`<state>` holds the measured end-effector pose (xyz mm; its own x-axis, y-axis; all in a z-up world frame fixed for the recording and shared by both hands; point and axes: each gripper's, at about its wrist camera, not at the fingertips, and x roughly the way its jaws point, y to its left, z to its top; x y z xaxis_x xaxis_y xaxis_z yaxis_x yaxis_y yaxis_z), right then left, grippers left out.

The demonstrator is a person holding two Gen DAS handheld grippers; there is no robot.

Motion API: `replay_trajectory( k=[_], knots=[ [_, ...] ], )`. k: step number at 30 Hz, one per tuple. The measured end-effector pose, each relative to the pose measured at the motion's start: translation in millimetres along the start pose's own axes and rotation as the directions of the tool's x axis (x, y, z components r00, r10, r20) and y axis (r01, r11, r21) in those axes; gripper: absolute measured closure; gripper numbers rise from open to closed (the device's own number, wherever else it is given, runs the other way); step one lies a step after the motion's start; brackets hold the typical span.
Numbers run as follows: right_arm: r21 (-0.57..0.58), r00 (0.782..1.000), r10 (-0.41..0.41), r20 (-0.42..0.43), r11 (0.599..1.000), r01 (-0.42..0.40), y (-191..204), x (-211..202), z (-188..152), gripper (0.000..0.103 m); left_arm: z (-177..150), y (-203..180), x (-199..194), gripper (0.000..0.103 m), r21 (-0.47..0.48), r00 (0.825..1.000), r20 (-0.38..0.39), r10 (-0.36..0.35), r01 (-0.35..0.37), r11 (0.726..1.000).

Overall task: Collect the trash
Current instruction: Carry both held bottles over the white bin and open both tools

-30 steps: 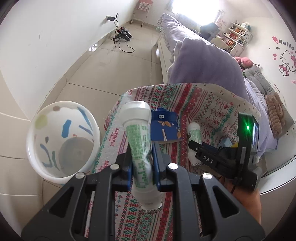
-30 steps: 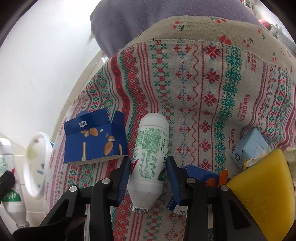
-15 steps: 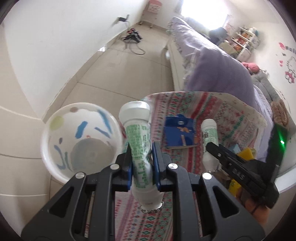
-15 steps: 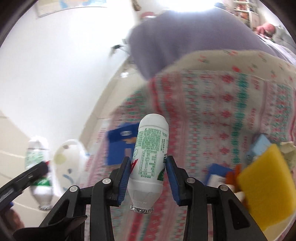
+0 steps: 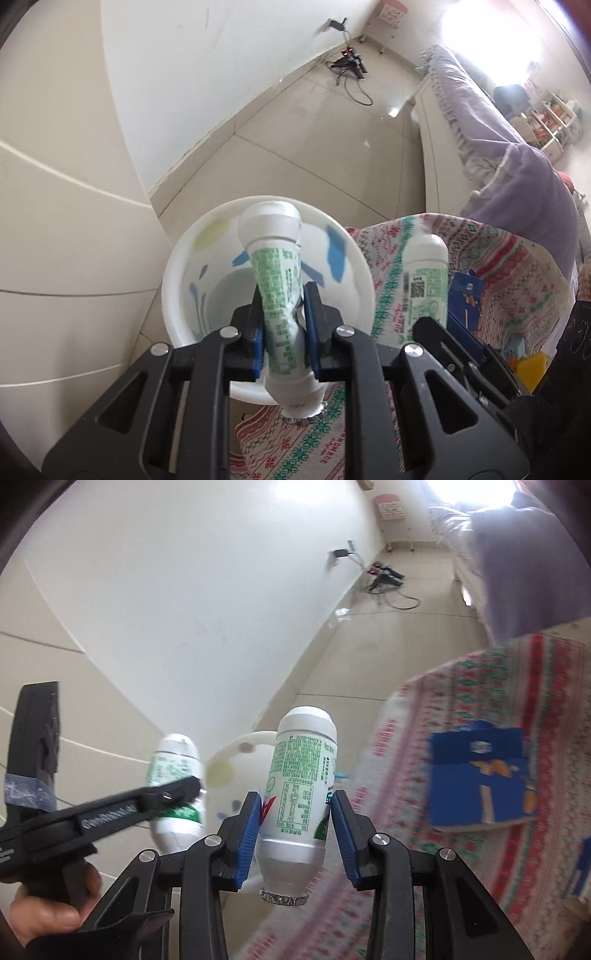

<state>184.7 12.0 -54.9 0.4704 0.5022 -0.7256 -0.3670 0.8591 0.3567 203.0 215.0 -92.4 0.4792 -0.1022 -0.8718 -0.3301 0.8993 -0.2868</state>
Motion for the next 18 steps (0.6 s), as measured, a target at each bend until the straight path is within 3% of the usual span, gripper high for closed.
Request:
replay_trajectory(
  k=[6,8,18],
  knots=[
    [-0.038,0.999,0.028,-0.043,0.999,-0.030,27,43,7,0.063,2,9,7,0.083,-0.037,1.000,-0.007,0.030,-0.030,0.999],
    [-0.031,0.998,0.029,-0.053,0.999,-0.031,27,66,9,0.063,2,12,9,0.083,-0.053,1.000,-0.012,0.019,-0.020,0.998],
    [-0.030,0.997,0.015,-0.076,0.999,-0.017,16,108,14,0.063,8,24,17,0.080,-0.090,0.999,-0.026,0.024,-0.026,0.996]
  ],
)
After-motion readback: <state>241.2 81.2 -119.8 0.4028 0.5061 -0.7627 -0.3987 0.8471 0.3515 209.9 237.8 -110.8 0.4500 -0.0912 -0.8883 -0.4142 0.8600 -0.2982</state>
